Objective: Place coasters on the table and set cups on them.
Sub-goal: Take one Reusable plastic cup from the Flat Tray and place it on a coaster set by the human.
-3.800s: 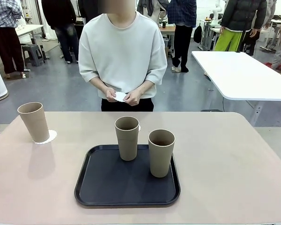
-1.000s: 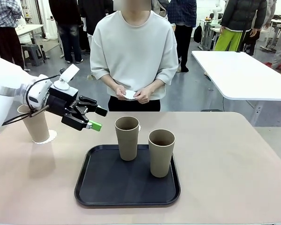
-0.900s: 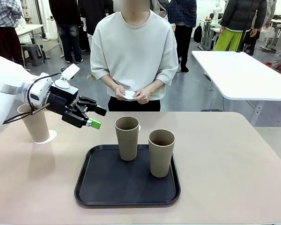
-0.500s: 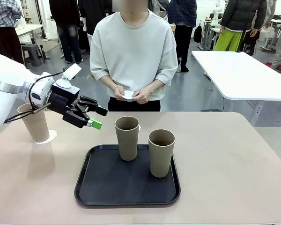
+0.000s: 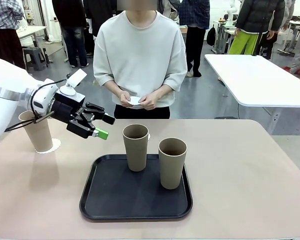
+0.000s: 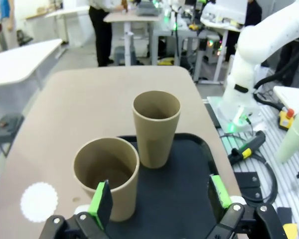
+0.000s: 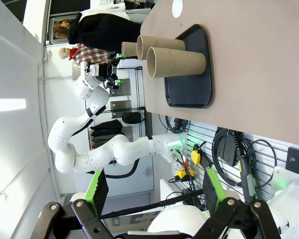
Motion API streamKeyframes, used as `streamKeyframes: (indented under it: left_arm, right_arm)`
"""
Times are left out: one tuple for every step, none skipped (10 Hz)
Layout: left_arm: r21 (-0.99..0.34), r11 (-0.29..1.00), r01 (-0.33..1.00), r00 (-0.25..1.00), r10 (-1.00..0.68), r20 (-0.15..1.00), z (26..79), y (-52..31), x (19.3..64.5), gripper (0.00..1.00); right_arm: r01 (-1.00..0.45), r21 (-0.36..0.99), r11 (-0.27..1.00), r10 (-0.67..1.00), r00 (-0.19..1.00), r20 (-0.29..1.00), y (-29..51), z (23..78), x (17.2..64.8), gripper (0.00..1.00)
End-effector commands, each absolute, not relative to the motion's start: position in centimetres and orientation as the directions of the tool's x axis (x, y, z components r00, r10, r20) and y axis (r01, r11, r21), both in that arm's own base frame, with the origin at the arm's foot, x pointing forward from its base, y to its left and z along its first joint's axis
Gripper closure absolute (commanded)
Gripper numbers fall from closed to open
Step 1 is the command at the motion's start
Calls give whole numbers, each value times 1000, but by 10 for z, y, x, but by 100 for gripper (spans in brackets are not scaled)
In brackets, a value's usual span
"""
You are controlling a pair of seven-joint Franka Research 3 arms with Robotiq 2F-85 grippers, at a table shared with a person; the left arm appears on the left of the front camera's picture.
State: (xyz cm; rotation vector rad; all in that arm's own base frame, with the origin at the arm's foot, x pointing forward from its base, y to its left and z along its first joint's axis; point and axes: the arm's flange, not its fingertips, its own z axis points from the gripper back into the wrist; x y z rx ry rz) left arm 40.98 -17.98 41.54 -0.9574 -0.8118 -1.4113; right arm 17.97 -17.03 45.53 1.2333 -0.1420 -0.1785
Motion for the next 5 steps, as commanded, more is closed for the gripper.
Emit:
streamKeyframes:
  left_arm:
    - [23, -119, 993, -65, -363, 930, 391, -173, 414, 0]
    - [57, -129, 990, -99, -349, 932, 383, -171, 414, 0]
    - [84, -120, 989, -120, -337, 934, 376, -171, 415, 0]
    - [120, -56, 991, -132, -338, 932, 363, -172, 415, 0]
    - [131, -25, 991, -132, -326, 936, 355, -174, 418, 0]
  right_arm:
    - [47, 949, 311, -210, 978, 20, -170, 455, 179, 0]
    - [47, 949, 311, -210, 978, 20, -170, 455, 179, 0]
    - [47, 949, 311, -210, 978, 20, -170, 455, 179, 0]
    - [47, 949, 311, -210, 978, 20, -170, 455, 179, 0]
    - [47, 949, 311, -210, 978, 20, -170, 455, 179, 0]
